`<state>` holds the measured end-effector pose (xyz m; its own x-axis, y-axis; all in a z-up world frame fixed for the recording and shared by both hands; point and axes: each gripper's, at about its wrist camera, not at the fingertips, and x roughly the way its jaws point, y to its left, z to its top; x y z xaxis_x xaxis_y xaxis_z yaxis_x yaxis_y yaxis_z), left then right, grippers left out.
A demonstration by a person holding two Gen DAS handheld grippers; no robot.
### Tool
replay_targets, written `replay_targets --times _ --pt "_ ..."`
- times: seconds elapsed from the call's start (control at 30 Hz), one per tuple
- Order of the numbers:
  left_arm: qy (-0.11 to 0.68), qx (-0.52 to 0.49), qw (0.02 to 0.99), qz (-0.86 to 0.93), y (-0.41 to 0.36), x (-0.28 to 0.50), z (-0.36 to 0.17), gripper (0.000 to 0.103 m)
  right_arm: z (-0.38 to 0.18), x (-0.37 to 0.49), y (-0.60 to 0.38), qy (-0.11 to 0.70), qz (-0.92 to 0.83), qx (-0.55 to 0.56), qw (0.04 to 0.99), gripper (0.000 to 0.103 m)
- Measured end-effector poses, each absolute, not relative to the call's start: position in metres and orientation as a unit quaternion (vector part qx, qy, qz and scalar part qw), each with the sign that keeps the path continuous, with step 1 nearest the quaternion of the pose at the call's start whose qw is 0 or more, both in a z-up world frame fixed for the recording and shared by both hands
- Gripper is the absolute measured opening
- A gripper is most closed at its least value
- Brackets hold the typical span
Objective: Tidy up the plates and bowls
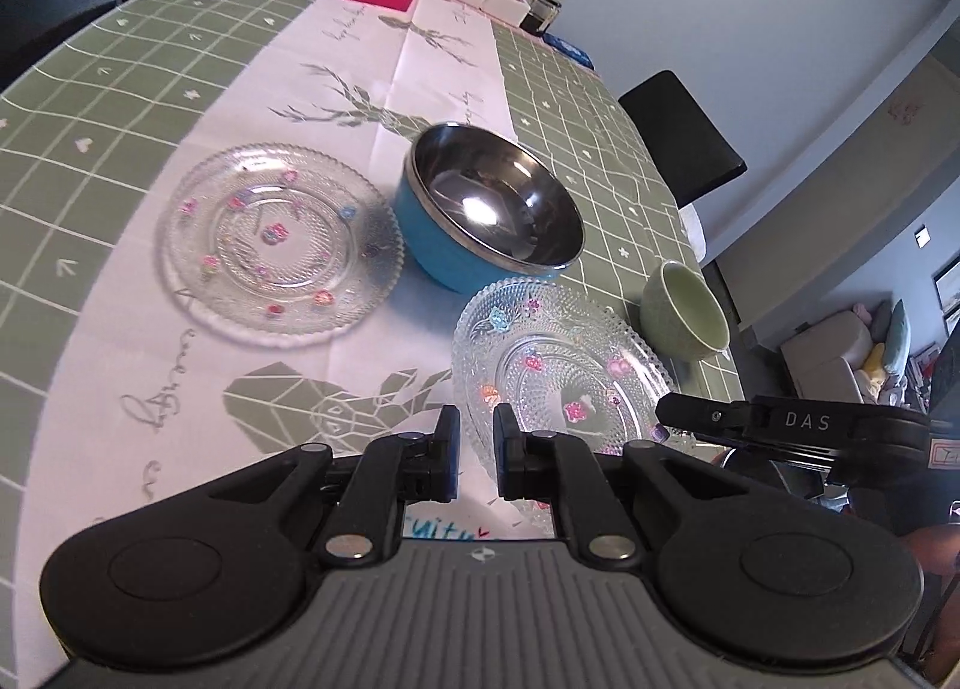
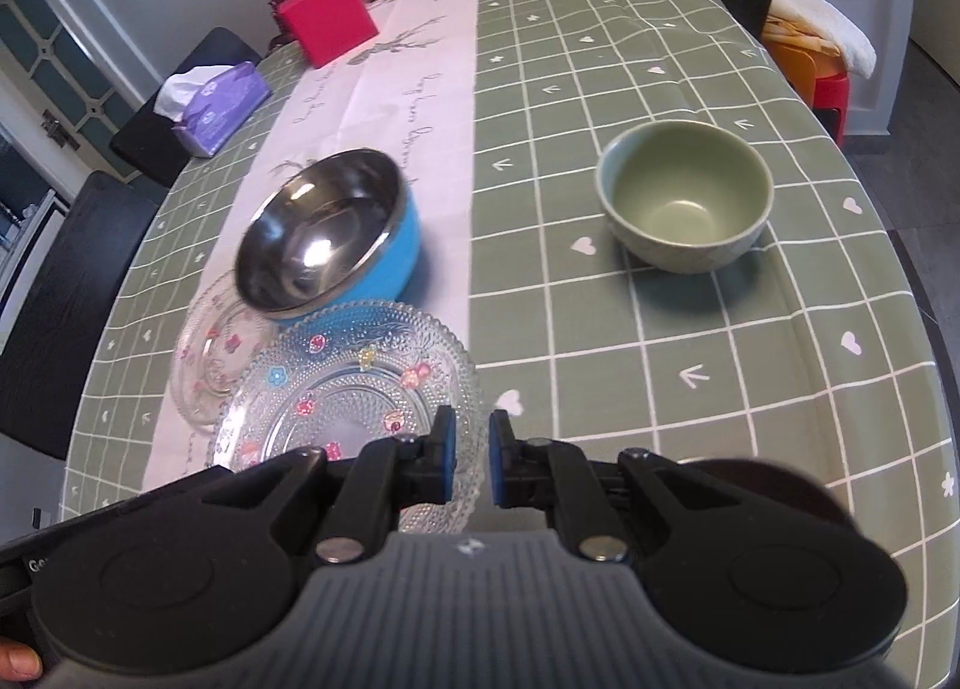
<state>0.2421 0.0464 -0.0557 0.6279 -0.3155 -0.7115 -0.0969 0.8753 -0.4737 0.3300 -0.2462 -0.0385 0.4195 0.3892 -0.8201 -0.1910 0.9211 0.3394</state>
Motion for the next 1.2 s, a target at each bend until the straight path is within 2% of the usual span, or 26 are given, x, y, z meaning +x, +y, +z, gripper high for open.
replay_targets --times 0.27,0.63,1.2 --pt "0.418 -0.245 0.873 -0.059 0.071 0.204 -0.043 0.012 -0.029 0.292 -0.224 0.497 0.199 0.097 0.839 0.009" --pt "0.432 -0.254 0.864 -0.048 0.091 0.161 -0.066 0.011 -0.043 0.228 -0.206 0.498 0.217 0.073 0.836 0.009" --pt "0.460 -0.223 0.859 -0.037 0.085 0.155 -0.089 0.012 -0.069 0.216 -0.197 0.527 0.209 0.041 0.823 0.009"
